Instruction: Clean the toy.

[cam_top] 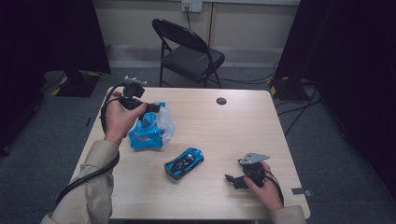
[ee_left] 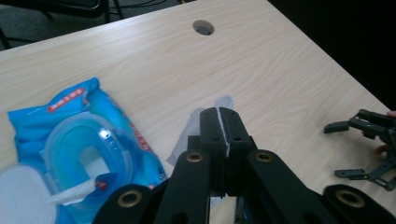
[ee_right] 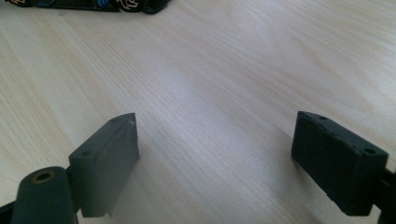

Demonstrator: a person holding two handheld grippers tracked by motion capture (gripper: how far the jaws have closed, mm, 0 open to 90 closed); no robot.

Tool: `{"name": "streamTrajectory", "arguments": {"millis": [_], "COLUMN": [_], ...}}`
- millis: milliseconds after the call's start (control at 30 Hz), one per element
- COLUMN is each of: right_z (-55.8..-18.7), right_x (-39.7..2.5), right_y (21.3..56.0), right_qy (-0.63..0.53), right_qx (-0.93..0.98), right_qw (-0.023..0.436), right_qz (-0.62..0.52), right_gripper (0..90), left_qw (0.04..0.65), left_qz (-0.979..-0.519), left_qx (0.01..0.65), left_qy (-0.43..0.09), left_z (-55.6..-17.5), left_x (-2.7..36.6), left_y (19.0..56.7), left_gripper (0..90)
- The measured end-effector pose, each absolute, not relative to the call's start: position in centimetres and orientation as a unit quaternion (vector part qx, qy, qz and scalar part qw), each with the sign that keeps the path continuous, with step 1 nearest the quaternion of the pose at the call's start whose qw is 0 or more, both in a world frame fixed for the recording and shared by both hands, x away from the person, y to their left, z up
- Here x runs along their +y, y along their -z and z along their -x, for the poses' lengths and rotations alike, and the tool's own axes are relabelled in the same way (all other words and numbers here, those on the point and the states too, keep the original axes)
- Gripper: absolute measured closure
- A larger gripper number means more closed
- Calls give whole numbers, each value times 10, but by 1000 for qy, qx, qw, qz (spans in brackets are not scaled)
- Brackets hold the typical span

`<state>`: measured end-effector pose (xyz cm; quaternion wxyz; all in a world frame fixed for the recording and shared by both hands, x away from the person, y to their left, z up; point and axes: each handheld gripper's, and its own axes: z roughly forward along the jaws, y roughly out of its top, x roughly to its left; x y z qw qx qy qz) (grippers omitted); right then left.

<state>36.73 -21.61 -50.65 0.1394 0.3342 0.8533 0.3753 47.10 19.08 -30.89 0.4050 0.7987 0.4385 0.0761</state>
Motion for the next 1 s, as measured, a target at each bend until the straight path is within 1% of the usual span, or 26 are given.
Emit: {"name": "streamTrajectory", "arguments": {"millis": [267,567,1000], "right_z": [-368,-368,-368], "right_x": [-216,-216,-215], "right_y": [506,506,506], "right_qy": [-374,-374,-375], "right_qx": [854,853,853], "right_qw": [140,139,140], "right_qz": [-334,-335,-335], "right_gripper": [141,141,141], "left_qw": [414,408,413], "left_qz": [-817,-839,-860], "left_qx": [398,358,300], "left_qy": [-60,-43,-13], "left_z": [-457,-445,-425], "left_x": [160,124,67], "left_y": [302,300,310], "left_gripper": [898,898,898]}}
